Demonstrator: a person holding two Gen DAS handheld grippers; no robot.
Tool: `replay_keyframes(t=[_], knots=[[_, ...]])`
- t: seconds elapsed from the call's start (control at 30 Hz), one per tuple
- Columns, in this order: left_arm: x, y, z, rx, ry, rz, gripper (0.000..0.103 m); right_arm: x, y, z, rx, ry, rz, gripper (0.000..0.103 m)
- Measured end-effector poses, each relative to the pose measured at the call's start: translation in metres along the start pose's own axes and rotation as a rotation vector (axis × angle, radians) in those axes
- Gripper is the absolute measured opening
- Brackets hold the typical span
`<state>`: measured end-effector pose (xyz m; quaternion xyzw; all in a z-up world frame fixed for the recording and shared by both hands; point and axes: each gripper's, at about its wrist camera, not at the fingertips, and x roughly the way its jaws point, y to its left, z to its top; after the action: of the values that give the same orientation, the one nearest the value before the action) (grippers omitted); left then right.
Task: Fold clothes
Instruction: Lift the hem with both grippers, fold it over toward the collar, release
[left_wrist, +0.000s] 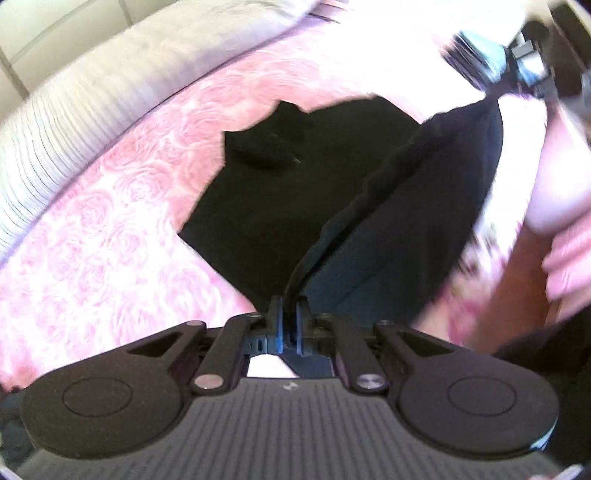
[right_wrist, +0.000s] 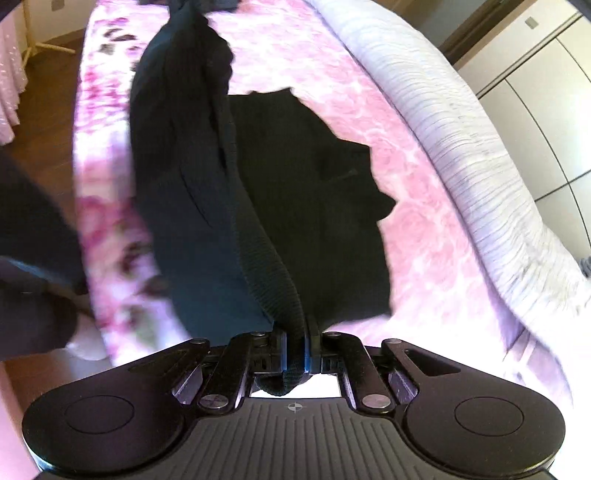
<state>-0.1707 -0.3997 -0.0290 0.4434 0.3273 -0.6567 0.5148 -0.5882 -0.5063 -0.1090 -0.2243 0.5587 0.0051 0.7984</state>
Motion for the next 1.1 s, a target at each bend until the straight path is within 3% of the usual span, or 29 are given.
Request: replay_keyframes(t=[0.2, 0.37, 0.73, 0.87, 1.1], knots=[[0.093, 0.087, 0.046, -0.067, 0.045, -0.087, 0.003, 0.095, -0.081, 0.026, 0.108, 0.104, 0.072, 0.006], [0.129, 0.109, 0.05, -0.079, 0.072, -0.124, 0.003, 0.146, -0.127, 0.042, 0.155, 0.161, 0.148, 0.006], [0.148, 0.182, 0.102, -0.184, 0.055, -0.064, 0.003, 0.165, -0.222, 0.053, 0.279, 0.079, 0.257, 0.006], [0.183, 0.201, 0.112, -0.219, 0.08, -0.049, 0.003, 0.212, -0.252, 0.056, 0.335, 0.075, 0.287, 0.006], [0.245, 0.215, 0.106, -0.277, 0.123, -0.036, 0.003, 0.286, -0.266, 0.04, 0.472, 0.091, 0.329, 0.006]])
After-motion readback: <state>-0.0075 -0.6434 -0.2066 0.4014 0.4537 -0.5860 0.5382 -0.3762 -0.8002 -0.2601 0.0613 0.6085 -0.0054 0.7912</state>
